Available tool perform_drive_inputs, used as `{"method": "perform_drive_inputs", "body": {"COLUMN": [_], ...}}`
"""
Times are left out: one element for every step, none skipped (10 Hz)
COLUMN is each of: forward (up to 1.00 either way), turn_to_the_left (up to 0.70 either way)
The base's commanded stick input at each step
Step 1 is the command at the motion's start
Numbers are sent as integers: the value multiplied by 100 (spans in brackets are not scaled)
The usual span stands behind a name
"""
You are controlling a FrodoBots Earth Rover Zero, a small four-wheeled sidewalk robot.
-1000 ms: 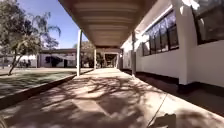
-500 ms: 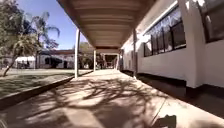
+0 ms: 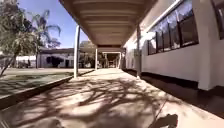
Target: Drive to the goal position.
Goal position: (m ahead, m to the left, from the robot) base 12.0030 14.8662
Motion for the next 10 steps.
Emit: {"method": "perform_drive_inputs", "body": {"forward": [70,70,70,70,70,70,70,70,70,70], "turn_to_the_left": [0,0,0,0,0,0,0,0,0,0]}}
